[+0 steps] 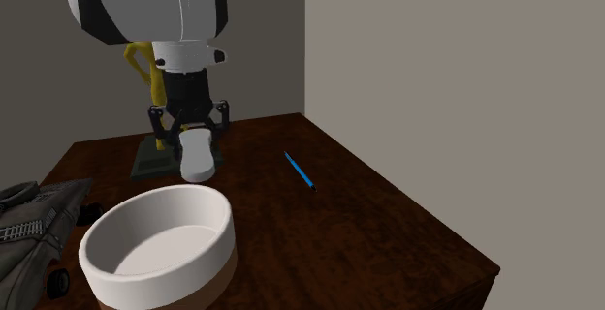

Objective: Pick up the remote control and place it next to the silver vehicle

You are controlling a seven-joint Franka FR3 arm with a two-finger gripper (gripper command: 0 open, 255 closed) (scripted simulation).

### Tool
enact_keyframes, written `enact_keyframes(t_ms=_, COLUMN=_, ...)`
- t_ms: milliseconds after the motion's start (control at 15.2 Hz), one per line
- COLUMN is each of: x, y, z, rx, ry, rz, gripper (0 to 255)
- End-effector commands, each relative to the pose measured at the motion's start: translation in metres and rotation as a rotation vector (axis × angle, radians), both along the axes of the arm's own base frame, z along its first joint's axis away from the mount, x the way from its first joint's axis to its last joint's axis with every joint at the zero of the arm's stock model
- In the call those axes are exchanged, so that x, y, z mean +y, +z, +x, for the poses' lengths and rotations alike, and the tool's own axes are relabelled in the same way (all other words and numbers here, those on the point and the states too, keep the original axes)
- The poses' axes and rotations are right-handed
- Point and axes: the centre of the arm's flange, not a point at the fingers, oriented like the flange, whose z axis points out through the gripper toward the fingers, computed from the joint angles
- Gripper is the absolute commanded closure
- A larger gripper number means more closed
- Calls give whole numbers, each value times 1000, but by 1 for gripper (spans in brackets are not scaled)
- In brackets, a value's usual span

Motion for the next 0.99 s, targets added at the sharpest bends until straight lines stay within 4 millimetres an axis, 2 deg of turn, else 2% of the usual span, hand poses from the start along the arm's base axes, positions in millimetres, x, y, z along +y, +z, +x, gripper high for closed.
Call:
enact_keyframes(t_ms=0, x=0, y=-10, z=0, rx=-1, ry=0, rz=0, gripper=255)
enact_keyframes(t_ms=462, x=0, y=-48, z=0, rx=-1, ry=0, rz=0, gripper=255)
enact_keyframes(t_ms=924, x=0, y=-48, z=0, rx=-1, ry=0, rz=0, gripper=255)
